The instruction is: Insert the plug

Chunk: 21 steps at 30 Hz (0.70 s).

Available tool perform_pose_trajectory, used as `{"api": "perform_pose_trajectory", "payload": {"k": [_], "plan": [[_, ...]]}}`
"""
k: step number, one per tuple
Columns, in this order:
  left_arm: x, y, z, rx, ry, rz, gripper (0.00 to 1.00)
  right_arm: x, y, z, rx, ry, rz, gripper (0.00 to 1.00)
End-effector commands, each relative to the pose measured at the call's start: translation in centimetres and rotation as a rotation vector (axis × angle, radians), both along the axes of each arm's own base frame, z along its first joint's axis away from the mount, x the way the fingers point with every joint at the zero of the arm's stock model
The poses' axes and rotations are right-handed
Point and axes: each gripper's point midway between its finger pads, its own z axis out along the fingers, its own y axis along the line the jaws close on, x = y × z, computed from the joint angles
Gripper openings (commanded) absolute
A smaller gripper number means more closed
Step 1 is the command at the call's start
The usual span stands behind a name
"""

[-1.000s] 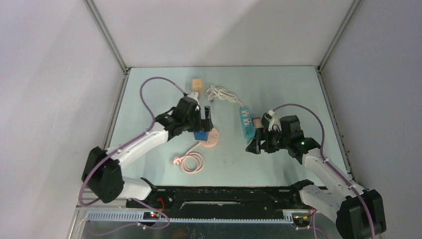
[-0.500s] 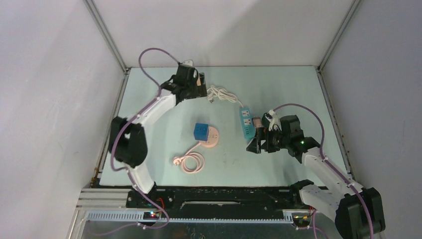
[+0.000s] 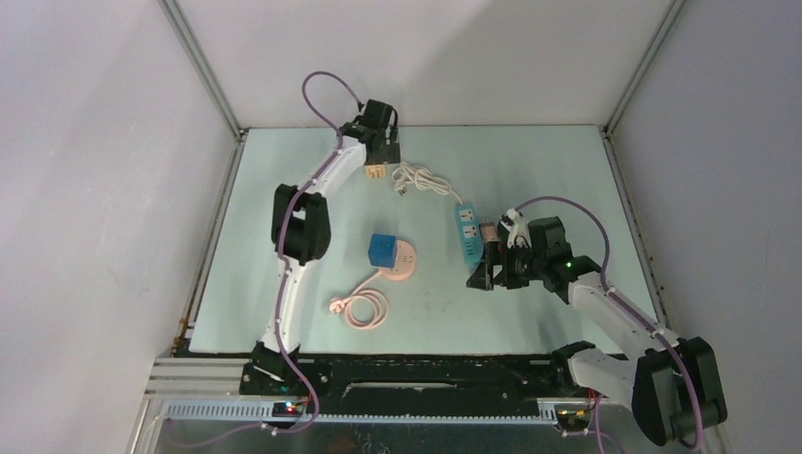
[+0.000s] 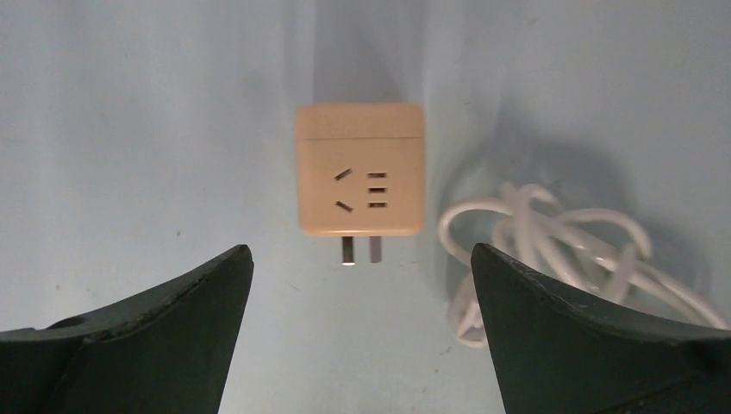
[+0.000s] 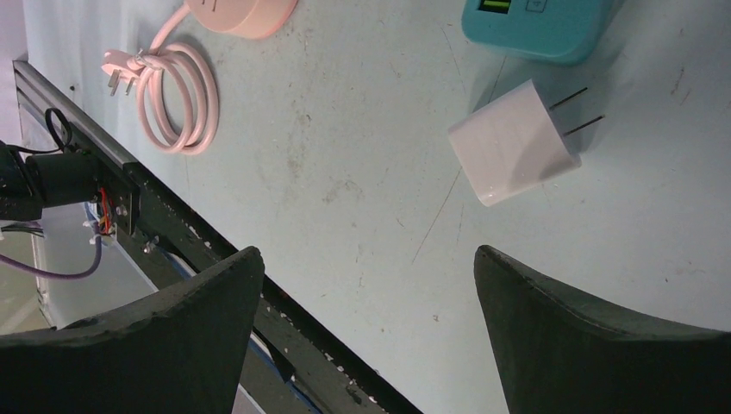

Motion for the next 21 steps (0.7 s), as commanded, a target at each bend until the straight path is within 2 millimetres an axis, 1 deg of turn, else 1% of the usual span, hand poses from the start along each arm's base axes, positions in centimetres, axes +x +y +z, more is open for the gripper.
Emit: {"api": "perform_pose_trajectory", "payload": {"k": [1,4,9,12,16,18,19,21], "plan": [[1.1,1.8,-0.1,-0.061,0.004,0.047,0.99,1.4,0.7,0.9,0.033,-0.051,0.025,0.94],[2.0,0.3,-0.8,-0.125,-0.007,-0.030,0.98,1.7,0.8,1.0,0.034,-0.047,0.031,0.94],[3.0,-0.8,-1.4,-0.151,-0.017,-0.082,0.96,2.3,1.0,1.3,0.041,-0.053,0.040,0.94],[3.4,-1.5,-2.0,-0.180,-0.013,-0.090,0.95,2.6,1.0,1.2,0.041,-0.050,0.043,0.94],[3.8,-2.1,-2.8,-0.214,0.015,-0.083,0.91,2.7,1.0,1.1,0.045,-0.043,0.044,0.94],[3.8,-1.8,-3.1,-0.219,0.022,-0.062,0.84,2.8,0.9,1.0,0.045,-0.041,0.042,0.94],[3.8,-1.5,-3.2,-0.216,0.023,-0.050,0.79,2.8,0.9,1.0,0.046,-0.042,0.042,0.94],[3.6,-0.9,-2.9,-0.207,0.016,-0.028,0.66,2.7,0.9,1.1,0.047,-0.041,0.042,0.94]]}}
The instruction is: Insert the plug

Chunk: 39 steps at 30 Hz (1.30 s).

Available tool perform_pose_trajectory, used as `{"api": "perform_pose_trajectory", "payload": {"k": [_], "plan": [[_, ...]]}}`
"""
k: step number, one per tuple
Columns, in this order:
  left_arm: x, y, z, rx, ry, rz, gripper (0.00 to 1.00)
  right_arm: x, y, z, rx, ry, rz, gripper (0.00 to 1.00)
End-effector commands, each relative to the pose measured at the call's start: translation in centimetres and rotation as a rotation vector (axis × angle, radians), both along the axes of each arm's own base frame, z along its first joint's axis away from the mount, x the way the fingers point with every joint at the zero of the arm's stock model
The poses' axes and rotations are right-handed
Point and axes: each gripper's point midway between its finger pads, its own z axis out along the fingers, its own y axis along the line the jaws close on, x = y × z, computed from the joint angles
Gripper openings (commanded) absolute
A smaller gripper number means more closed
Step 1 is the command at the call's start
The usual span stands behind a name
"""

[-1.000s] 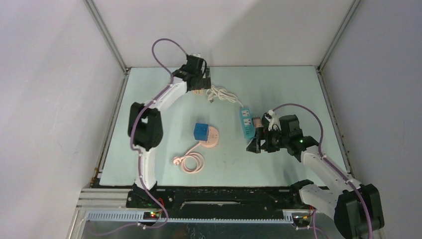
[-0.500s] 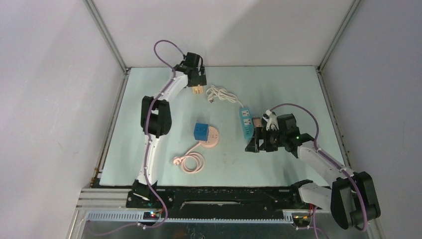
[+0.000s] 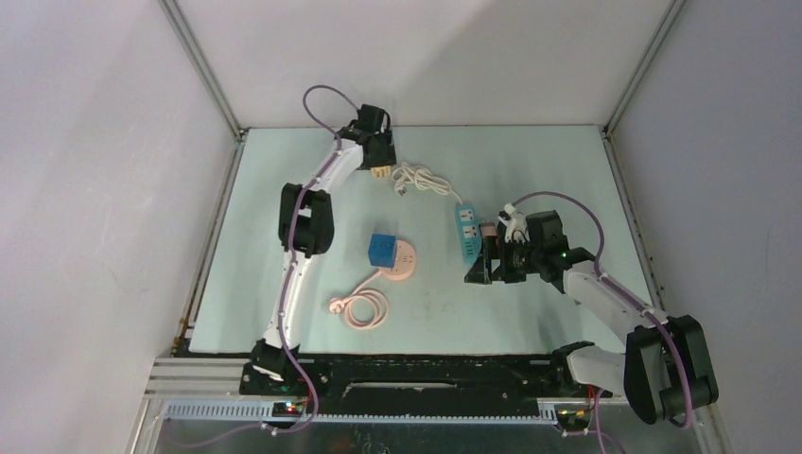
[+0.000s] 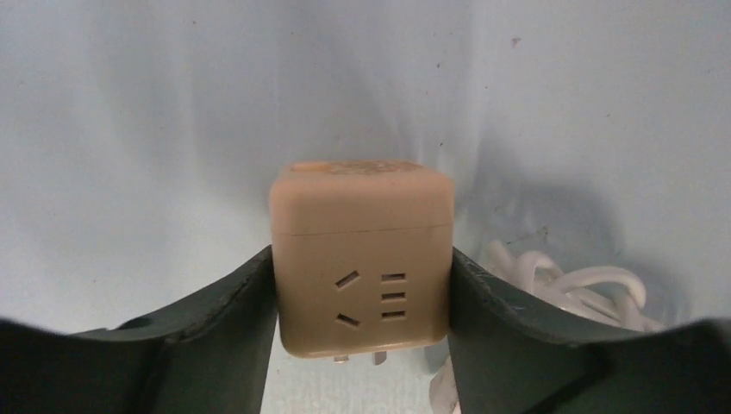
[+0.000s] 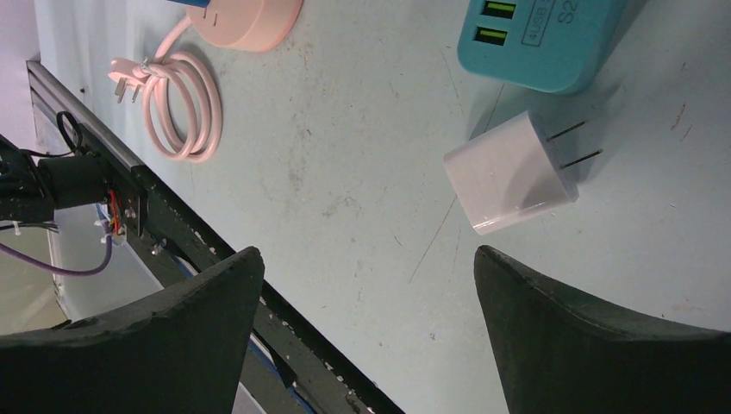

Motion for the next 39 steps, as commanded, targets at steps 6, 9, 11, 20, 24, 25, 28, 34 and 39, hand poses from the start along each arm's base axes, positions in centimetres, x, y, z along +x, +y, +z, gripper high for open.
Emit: {"api": "perform_pose_trajectory", "payload": {"k": [6,9,11,20,24,25,28,34,39], "plan": [[0.2,1.5,6.0,-0.068,-0.137,0.052,0.32,1.2,0.2,2.2,0.024,-0.079,0.011,0.94],[-1.3,1.0,8.6,-0.115,-0.218,0.001,0.29,1.1,0.0,2.8,0.021,-0.093,0.005,0.94],[-3.2,1.1,10.4,-0.145,-0.274,-0.019,0.28,0.9,0.0,3.3,0.023,-0.102,0.002,0.94],[-16.3,1.4,20.1,-0.327,-0.537,-0.162,0.24,0.1,-0.1,7.1,0.056,-0.181,0.000,0.94],[-22.3,1.4,21.9,-0.372,-0.566,-0.241,0.23,-0.9,-0.1,8.4,0.079,-0.205,0.012,0.94],[-23.9,1.3,22.0,-0.386,-0.560,-0.269,0.23,-1.1,-0.1,8.6,0.085,-0.206,0.015,0.95],[-28.3,0.8,21.4,-0.404,-0.541,-0.347,0.22,-1.8,0.1,9.3,0.108,-0.214,0.024,0.95],[-35.1,-0.1,20.5,-0.430,-0.585,-0.457,0.19,-3.1,1.0,10.5,0.161,-0.193,0.034,0.94],[-38.0,-1.4,18.7,-0.382,-0.624,-0.512,0.17,-4.0,2.7,11.8,0.229,-0.177,0.064,0.95]]}}
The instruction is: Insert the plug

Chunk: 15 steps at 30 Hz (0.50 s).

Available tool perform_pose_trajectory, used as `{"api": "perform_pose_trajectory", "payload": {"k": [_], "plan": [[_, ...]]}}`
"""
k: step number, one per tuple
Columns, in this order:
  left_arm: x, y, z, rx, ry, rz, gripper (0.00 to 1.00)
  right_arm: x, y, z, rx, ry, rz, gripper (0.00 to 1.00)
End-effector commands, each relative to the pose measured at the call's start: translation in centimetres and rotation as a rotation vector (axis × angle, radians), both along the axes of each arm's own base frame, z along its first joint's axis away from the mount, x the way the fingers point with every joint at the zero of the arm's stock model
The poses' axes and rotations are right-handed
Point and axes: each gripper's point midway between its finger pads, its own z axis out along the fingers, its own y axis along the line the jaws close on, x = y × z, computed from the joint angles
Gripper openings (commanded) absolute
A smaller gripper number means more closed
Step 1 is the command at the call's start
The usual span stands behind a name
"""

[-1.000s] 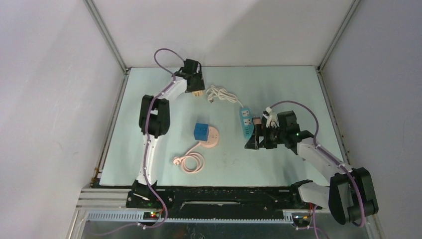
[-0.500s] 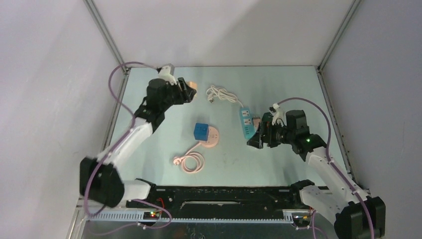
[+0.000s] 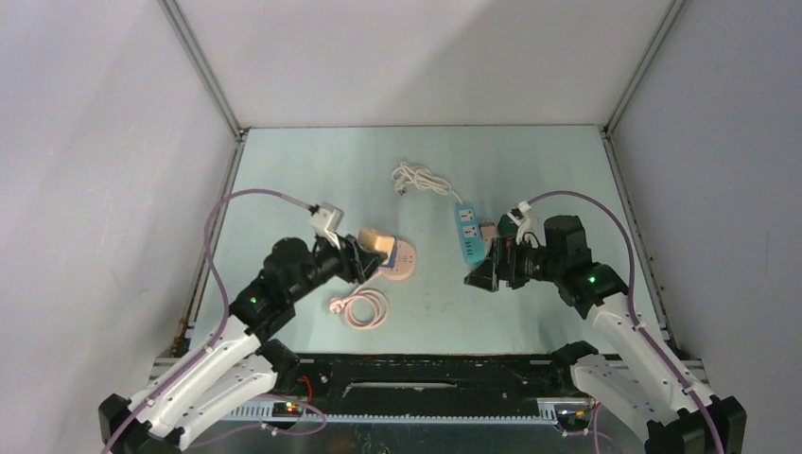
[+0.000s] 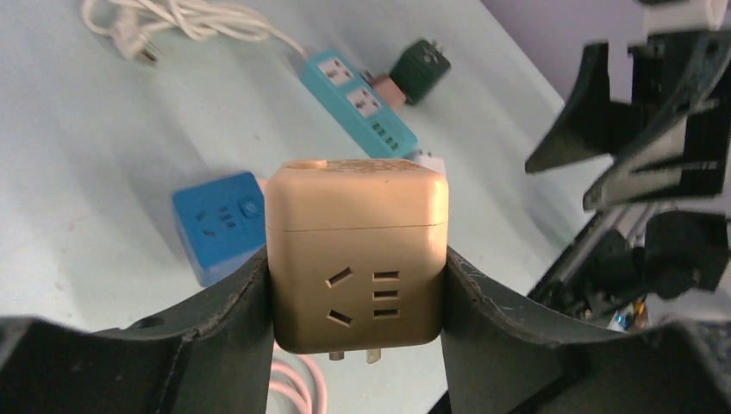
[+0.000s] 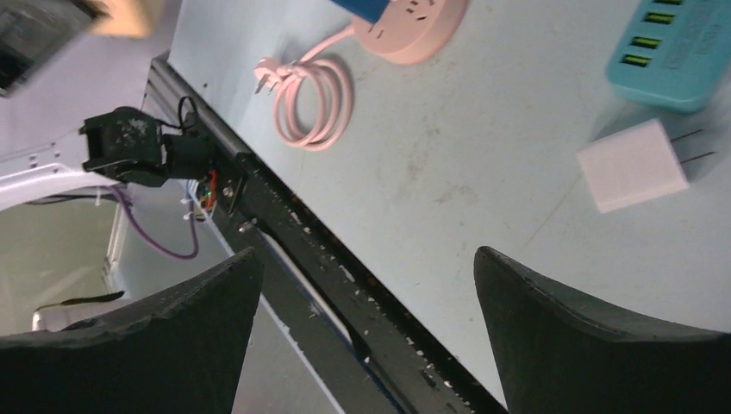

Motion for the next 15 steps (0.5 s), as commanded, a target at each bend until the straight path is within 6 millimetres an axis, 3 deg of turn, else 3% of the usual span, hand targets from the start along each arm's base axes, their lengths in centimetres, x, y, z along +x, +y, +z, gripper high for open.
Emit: {"api": "perform_pose_trajectory", "payload": {"k": [1,6,15], "plan": [[-1.5,-1.1,0.0,0.042,-0.098,-0.024,0.17,-0.5,1.9,3.4,0.109,-0.011,0.041,0.95],[-3.6,-3.3,-0.3,0.150,-0.172,-0.131,0.16,-1.2,3.7,4.7,0.198,0.048,0.109,0.99],[-7.5,-7.0,-1.2,0.405,-0.256,-0.350,0.15,-3.7,7.4,6.5,0.298,0.134,0.290,1.00]]}}
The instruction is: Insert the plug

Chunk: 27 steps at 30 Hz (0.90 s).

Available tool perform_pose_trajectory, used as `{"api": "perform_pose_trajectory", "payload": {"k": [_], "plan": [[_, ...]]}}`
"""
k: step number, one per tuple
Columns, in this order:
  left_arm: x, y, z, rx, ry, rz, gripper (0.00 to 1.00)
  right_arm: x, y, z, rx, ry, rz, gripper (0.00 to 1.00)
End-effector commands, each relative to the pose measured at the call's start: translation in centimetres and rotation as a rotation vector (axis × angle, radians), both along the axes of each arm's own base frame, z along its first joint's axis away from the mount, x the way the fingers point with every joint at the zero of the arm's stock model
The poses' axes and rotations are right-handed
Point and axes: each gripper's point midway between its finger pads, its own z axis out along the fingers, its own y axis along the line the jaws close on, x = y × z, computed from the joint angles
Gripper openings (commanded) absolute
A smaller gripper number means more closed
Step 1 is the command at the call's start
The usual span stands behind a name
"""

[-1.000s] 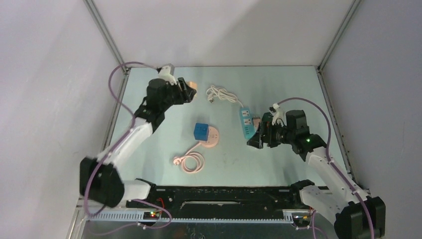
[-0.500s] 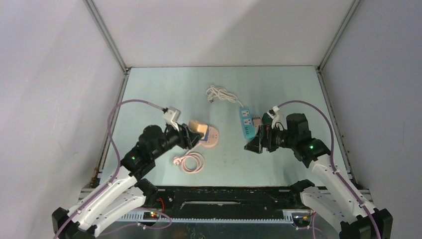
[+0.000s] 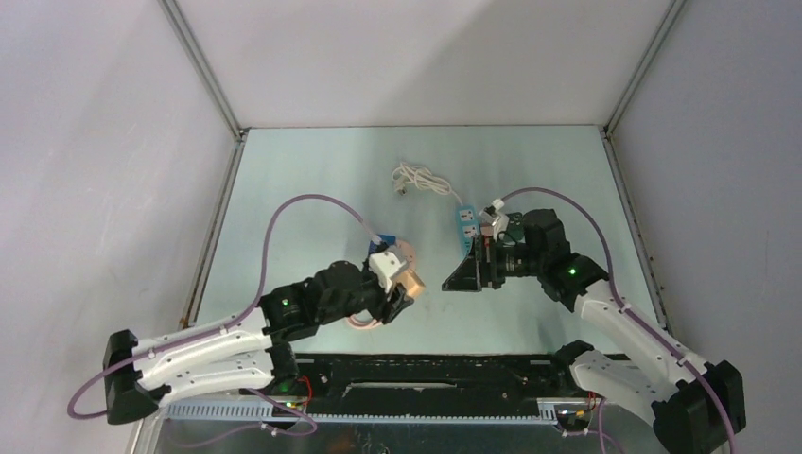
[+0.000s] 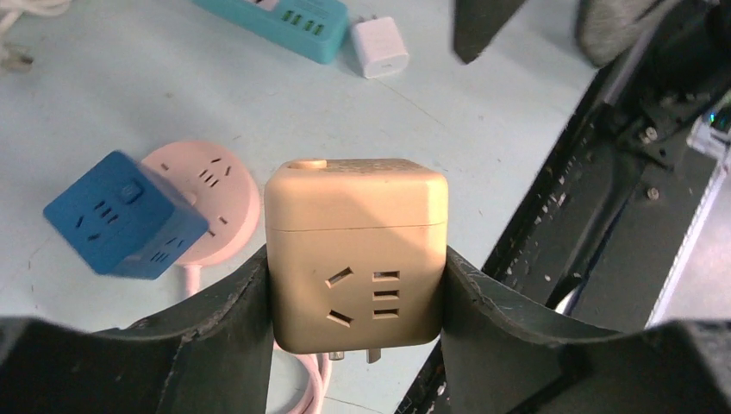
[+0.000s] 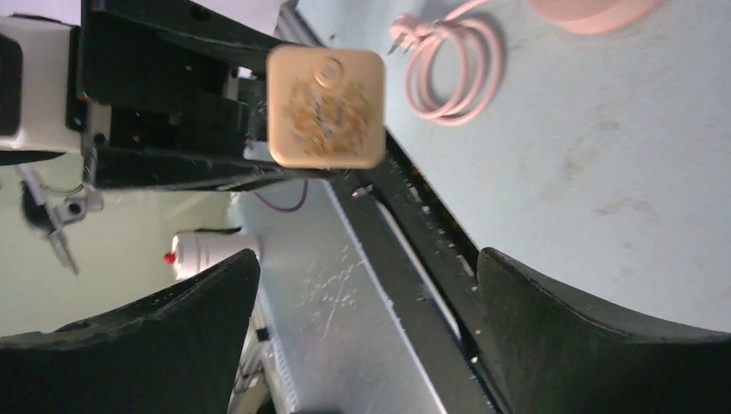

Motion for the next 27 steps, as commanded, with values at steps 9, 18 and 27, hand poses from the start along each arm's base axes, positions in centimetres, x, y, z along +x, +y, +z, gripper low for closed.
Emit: {"api": "perform_pose_trajectory", "payload": {"k": [9,18,27], "plan": [[-3.5,-2.7,4.4,0.172,-0.159,-0.210,0.14,-2.2,4.8,3.7,0.126,0.011,0.235,1.00],[-4.4,-3.2,5.1,0.177,-0.180,-0.223,0.12,-3.6,6.9,3.5,0.135,0.043,0.318,0.98],[-4.2,-2.8,5.8,0.145,-0.199,-0.202,0.10,-4.6,8.2,3.6,0.164,0.063,0.374,0.78]]}}
